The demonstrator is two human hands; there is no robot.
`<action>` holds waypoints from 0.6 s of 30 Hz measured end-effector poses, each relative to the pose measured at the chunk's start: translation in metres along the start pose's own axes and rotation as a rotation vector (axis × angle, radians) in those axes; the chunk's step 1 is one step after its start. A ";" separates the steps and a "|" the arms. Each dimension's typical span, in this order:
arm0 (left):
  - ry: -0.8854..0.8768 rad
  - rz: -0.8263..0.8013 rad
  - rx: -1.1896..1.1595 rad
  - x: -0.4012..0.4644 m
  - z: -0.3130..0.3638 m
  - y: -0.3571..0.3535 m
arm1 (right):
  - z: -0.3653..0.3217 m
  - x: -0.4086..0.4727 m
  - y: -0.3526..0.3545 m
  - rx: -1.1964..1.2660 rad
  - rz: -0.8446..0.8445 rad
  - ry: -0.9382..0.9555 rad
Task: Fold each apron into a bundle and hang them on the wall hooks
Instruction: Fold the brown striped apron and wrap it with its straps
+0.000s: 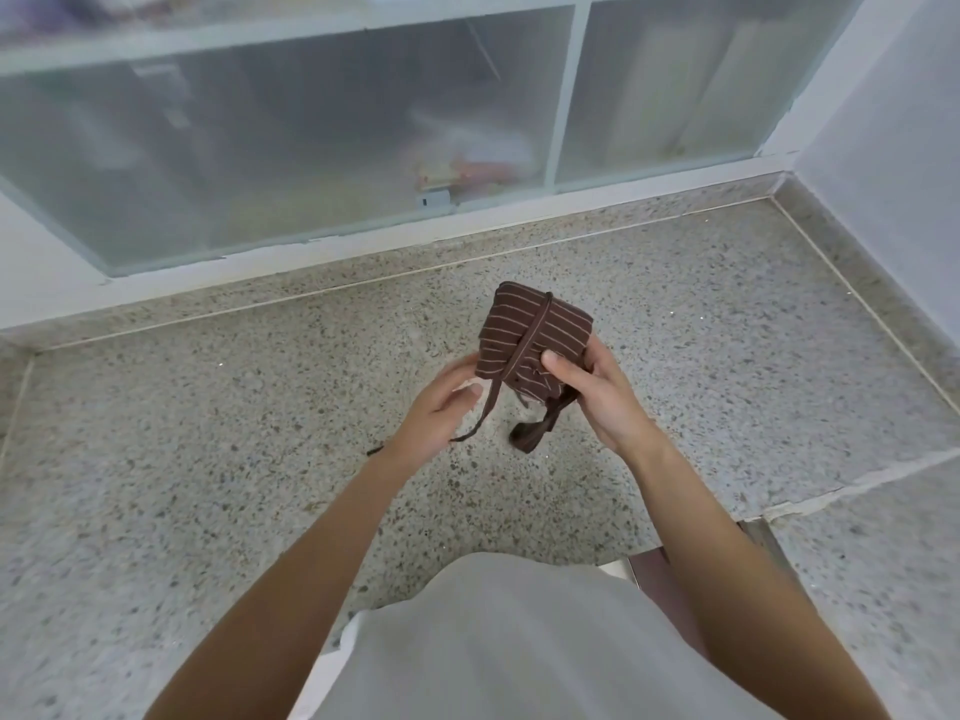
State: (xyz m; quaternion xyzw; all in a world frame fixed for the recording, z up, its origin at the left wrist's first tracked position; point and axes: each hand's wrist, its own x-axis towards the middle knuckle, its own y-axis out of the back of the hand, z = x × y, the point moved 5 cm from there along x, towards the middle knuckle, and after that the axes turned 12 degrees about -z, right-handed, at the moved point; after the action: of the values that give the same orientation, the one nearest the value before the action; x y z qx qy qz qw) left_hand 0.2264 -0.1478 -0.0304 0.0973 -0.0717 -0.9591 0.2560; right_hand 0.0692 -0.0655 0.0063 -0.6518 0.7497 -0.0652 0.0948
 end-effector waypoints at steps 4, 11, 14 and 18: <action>-0.020 -0.132 -0.068 -0.005 0.008 -0.018 | -0.008 -0.003 0.001 0.024 0.013 0.021; 0.117 -0.246 0.614 0.002 -0.011 0.003 | -0.014 -0.015 -0.003 -0.377 -0.397 -0.109; 0.046 -0.404 1.096 0.016 0.008 0.012 | 0.007 -0.019 -0.015 -0.907 -0.708 -0.274; -0.029 -0.280 1.180 0.031 0.030 0.020 | 0.024 -0.006 -0.007 -1.294 -0.458 -0.244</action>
State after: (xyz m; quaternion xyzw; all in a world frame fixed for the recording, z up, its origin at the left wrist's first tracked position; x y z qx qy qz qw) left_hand 0.2029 -0.1776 -0.0024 0.2181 -0.5817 -0.7831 0.0294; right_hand 0.0826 -0.0603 -0.0153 -0.7217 0.4653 0.4500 -0.2452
